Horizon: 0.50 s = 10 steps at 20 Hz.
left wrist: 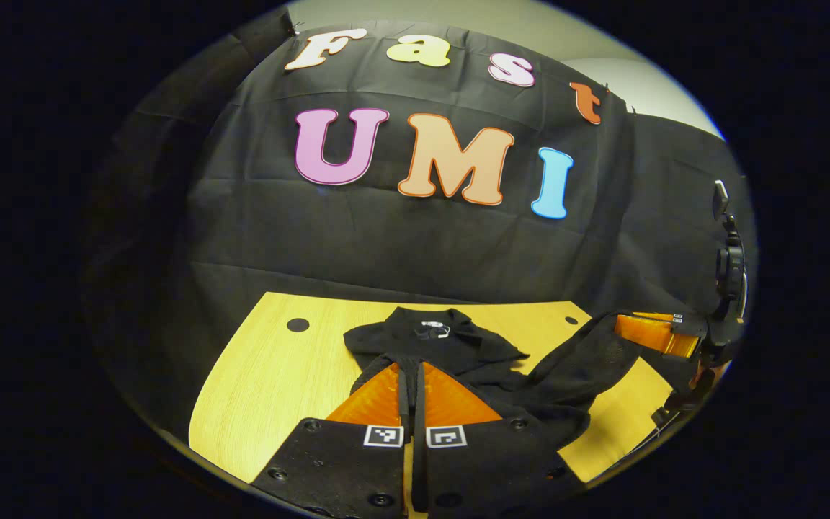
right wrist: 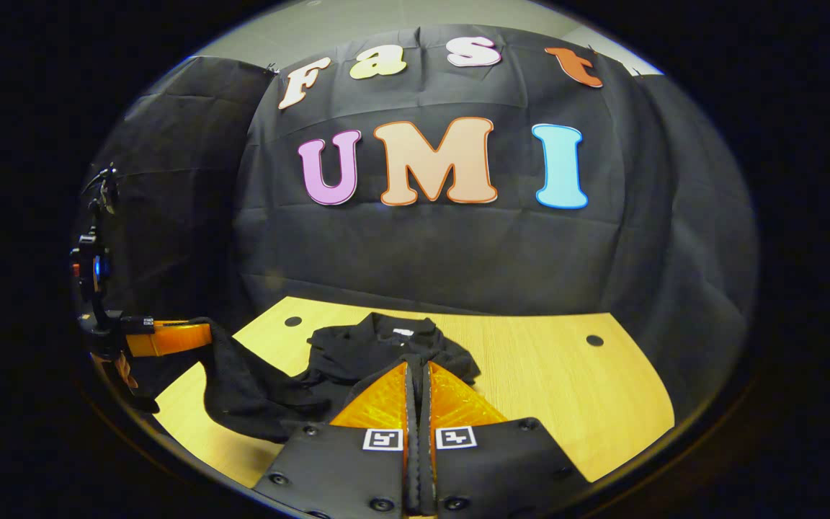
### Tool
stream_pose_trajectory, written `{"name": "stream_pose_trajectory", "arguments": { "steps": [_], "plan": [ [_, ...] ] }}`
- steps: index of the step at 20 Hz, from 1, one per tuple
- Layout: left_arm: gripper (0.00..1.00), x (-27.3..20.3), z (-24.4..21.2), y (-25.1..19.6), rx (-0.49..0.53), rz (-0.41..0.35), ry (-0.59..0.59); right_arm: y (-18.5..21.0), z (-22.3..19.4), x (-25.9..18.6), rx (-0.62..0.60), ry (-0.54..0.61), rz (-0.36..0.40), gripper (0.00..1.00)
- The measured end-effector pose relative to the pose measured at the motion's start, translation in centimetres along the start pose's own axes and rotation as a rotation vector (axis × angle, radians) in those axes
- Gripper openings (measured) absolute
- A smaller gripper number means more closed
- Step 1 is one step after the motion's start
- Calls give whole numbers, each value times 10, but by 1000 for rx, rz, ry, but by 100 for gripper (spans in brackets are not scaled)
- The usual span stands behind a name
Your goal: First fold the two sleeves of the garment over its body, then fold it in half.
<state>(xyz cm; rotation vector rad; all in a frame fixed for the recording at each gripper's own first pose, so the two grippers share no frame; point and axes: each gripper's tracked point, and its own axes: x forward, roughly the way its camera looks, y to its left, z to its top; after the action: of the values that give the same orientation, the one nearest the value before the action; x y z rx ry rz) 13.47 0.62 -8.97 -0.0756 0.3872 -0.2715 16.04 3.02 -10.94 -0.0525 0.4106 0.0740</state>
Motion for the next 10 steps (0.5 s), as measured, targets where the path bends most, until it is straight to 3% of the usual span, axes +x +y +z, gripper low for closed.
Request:
{"name": "stream_pose_trajectory", "arguments": {
  "steps": [4,10],
  "plan": [
    [0,32,27,2,-30,31,-55,-8,28,28,3,-30,26,5],
    [0,83,45,18,-74,134,-74,-23,55,84,28,-37,82,2]
  ]
}}
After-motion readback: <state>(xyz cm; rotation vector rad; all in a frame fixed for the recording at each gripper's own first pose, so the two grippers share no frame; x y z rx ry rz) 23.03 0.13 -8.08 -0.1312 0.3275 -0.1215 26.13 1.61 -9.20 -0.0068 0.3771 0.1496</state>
